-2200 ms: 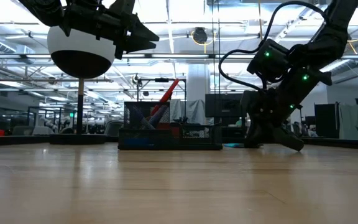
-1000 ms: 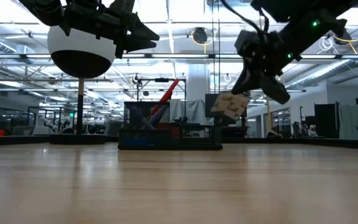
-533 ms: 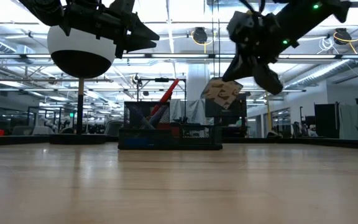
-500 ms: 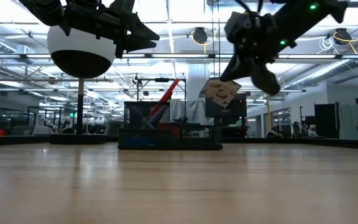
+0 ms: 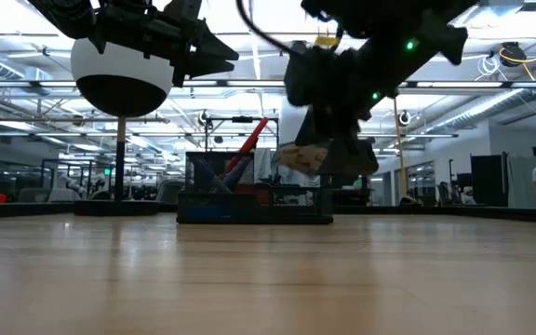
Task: Pick and place office supplies into organizer
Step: Put the blue sticky notes into the black desk organizer
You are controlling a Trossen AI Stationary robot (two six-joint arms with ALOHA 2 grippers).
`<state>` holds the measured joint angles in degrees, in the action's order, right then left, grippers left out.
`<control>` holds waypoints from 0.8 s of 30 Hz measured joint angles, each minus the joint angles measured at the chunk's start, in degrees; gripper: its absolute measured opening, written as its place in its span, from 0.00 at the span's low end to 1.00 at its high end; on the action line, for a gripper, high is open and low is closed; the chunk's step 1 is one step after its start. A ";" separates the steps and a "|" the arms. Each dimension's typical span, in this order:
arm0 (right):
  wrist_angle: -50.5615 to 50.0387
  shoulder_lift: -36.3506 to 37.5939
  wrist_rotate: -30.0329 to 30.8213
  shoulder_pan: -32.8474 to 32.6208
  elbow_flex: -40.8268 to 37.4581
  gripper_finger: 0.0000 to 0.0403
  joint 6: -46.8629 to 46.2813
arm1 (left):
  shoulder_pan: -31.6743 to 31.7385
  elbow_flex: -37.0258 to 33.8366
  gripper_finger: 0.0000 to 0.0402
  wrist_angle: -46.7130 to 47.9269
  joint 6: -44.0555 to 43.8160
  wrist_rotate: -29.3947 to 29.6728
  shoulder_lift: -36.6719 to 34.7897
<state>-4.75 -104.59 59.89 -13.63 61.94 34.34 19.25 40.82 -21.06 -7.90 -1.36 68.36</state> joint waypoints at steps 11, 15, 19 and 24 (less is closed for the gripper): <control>0.22 -1.99 -7.60 1.17 0.23 0.00 -4.51 | 0.00 0.00 0.38 0.00 -0.01 0.00 0.00; 0.52 -2.25 -7.78 2.45 0.23 0.00 -4.49 | 0.00 0.00 0.38 0.00 -0.02 -0.01 0.00; 2.71 -4.03 -8.82 4.27 0.23 0.00 -2.37 | 0.00 0.00 0.38 -0.02 -0.02 -0.01 0.00; 5.58 -7.34 -13.61 5.81 0.23 0.00 -0.03 | 0.00 0.00 0.38 -0.02 -0.02 0.01 0.00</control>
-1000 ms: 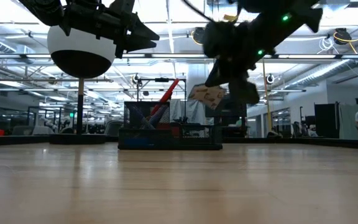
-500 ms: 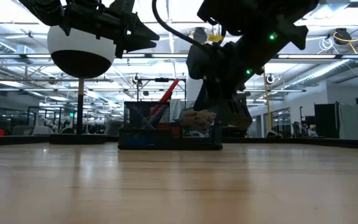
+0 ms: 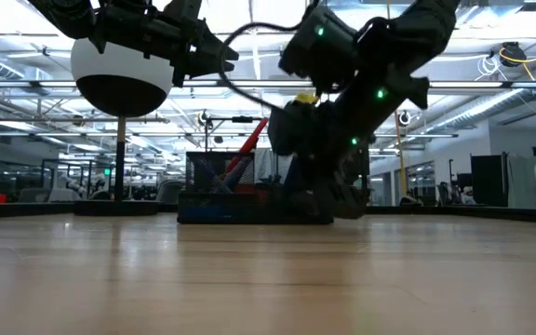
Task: Pick and place office supplies into organizer
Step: Put the blue sticky notes into the black desk organizer
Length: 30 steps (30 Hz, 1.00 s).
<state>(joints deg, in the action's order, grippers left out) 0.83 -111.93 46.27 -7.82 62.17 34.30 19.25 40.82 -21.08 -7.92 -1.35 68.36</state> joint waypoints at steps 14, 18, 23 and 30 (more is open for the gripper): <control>-0.52 0.27 -0.14 -1.37 -0.04 0.14 0.86 | 0.00 0.00 0.38 -0.02 0.00 -0.02 0.00; -0.31 0.27 -2.11 -1.26 -0.04 0.28 -0.37 | 0.00 0.00 0.38 0.00 0.00 -0.02 0.00; -0.17 0.27 -2.86 -1.31 -0.04 0.42 -0.36 | 0.00 0.00 0.38 0.00 0.00 -0.02 0.00; -1.03 3.64 -2.85 -2.70 -0.07 0.51 0.28 | 0.00 0.00 0.38 0.00 0.00 -0.02 0.00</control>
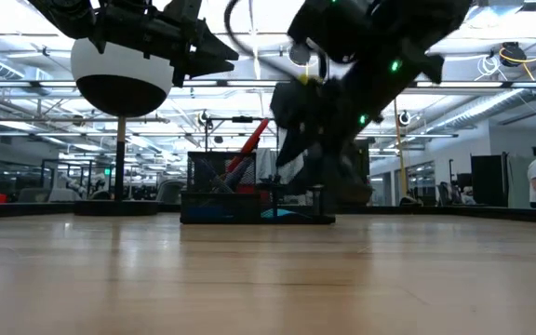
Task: Pick and place office supplies into organizer
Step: Put the blue sticky notes into the black desk organizer, then return to Home Position
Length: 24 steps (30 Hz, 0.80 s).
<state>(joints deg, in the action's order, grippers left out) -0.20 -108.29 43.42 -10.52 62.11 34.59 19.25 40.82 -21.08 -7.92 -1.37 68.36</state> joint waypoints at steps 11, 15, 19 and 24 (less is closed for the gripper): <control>-10.81 12.95 -0.18 -1.23 0.00 0.49 -9.46 | 0.00 0.00 0.38 0.68 0.00 -0.07 0.00; -12.12 17.10 -0.12 -1.23 0.00 0.50 -11.82 | 0.00 0.00 0.38 2.77 0.71 -0.09 -0.57; -10.35 19.98 -0.17 -1.23 0.00 0.50 -16.39 | -0.01 0.00 0.38 3.40 0.13 -0.14 -1.66; -9.37 20.92 -0.20 -1.23 0.00 0.49 -25.35 | -0.54 0.02 0.38 3.44 -0.61 -0.26 -2.13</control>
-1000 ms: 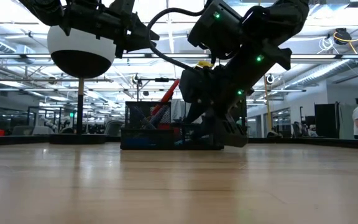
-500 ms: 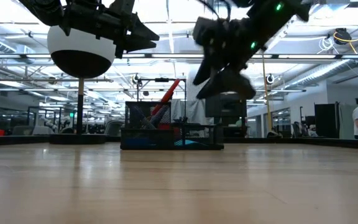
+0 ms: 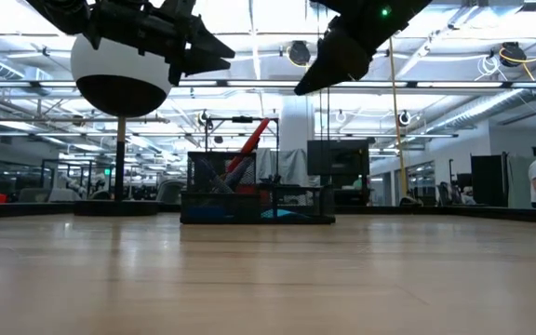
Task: Pick and place office supplies into organizer
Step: Return to Home Position
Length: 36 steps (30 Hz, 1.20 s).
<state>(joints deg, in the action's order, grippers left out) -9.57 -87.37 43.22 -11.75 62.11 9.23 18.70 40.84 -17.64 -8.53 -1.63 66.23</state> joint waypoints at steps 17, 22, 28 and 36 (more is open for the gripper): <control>3.48 0.08 -10.32 0.00 -5.07 0.50 -5.75 | -4.53 -0.02 0.38 1.13 3.08 -4.39 -0.06; 1.70 2.65 -10.43 0.00 -5.57 0.51 -7.17 | -8.29 -0.08 0.38 0.30 6.62 -4.37 -0.07; 3.19 12.39 -10.37 0.00 -11.43 0.50 -7.64 | -10.19 -1.92 0.38 1.41 7.45 0.52 -1.49; 9.33 31.86 -10.44 0.00 -23.14 0.51 -7.55 | -11.03 -5.50 0.38 -0.02 10.23 2.19 -8.77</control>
<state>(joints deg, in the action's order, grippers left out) -0.24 -55.52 32.78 -11.75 38.97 1.68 7.67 35.34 -17.66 1.70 0.56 57.46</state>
